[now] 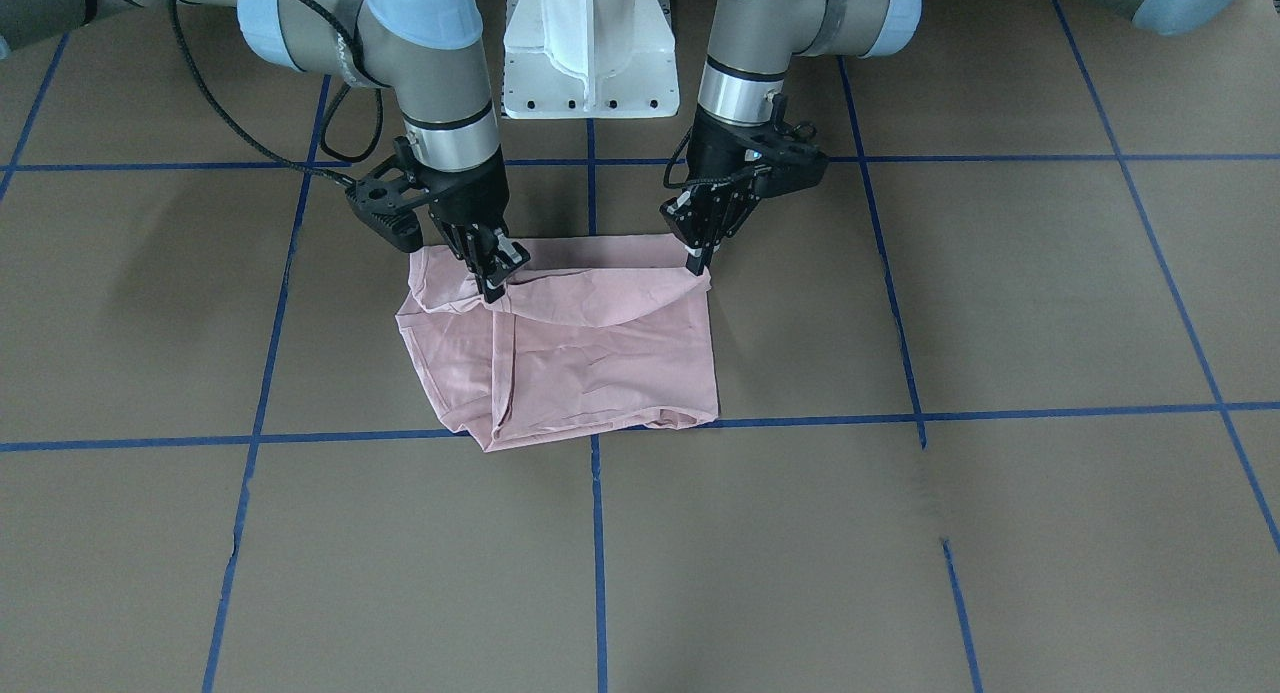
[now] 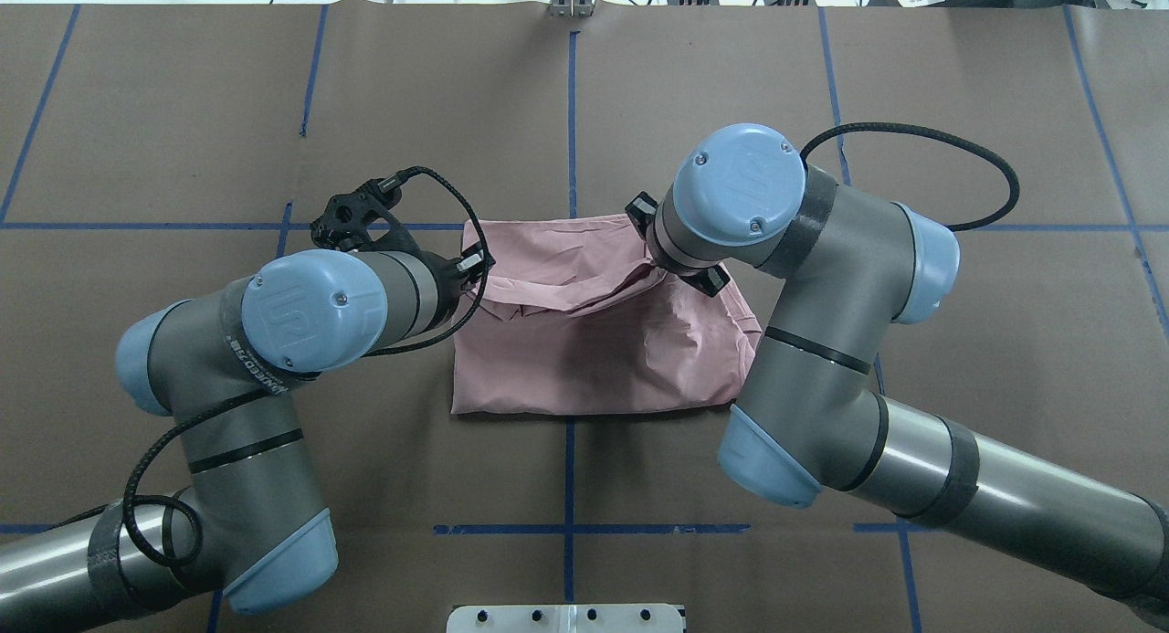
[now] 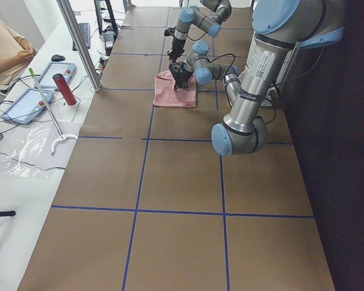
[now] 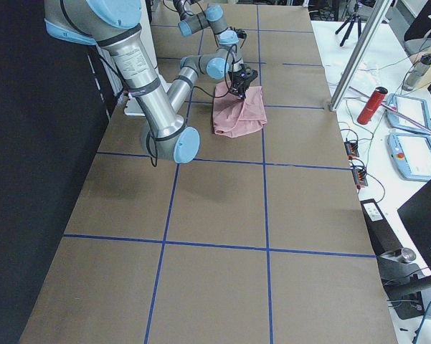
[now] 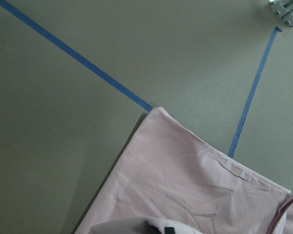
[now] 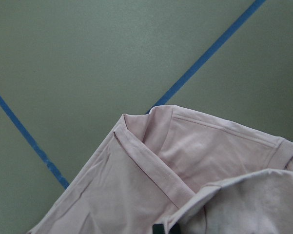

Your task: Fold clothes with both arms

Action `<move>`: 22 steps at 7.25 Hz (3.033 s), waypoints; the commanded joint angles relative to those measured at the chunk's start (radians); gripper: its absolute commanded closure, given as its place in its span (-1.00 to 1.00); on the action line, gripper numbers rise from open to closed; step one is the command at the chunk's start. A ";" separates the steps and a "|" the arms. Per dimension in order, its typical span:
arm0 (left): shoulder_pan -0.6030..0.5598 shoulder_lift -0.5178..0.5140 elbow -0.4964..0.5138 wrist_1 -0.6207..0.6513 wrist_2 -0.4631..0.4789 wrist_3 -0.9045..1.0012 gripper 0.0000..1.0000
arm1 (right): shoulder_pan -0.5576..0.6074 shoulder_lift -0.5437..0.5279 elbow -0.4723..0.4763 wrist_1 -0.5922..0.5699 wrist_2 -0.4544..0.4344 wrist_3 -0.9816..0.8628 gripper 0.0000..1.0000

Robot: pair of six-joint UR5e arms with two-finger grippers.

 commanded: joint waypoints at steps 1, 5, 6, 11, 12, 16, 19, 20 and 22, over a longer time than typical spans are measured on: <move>-0.017 -0.005 0.066 -0.062 0.003 0.007 1.00 | 0.020 0.058 -0.123 0.029 0.002 -0.022 1.00; -0.158 -0.126 0.508 -0.422 0.021 0.261 -0.99 | 0.167 0.198 -0.601 0.347 0.056 -0.344 -1.00; -0.173 -0.123 0.508 -0.429 0.018 0.265 -1.00 | 0.213 0.151 -0.598 0.359 0.105 -0.390 -1.00; -0.407 0.147 0.363 -0.578 -0.353 0.742 -1.00 | 0.510 -0.085 -0.460 0.364 0.470 -0.900 -1.00; -0.552 0.226 0.363 -0.599 -0.538 0.963 -1.00 | 0.623 -0.151 -0.432 0.356 0.579 -1.066 -1.00; -1.094 0.438 0.367 -0.495 -0.959 1.636 -1.00 | 0.926 -0.334 -0.377 0.289 0.718 -1.597 -1.00; -1.192 0.519 0.364 -0.332 -0.982 1.900 -1.00 | 0.992 -0.389 -0.369 0.120 0.716 -1.884 -1.00; -1.198 0.547 0.364 -0.324 -0.964 2.003 -1.00 | 1.012 -0.390 -0.361 0.109 0.716 -1.894 -1.00; -1.213 0.595 0.246 -0.014 -0.964 1.957 -1.00 | 1.011 -0.434 -0.343 0.115 0.703 -1.894 -1.00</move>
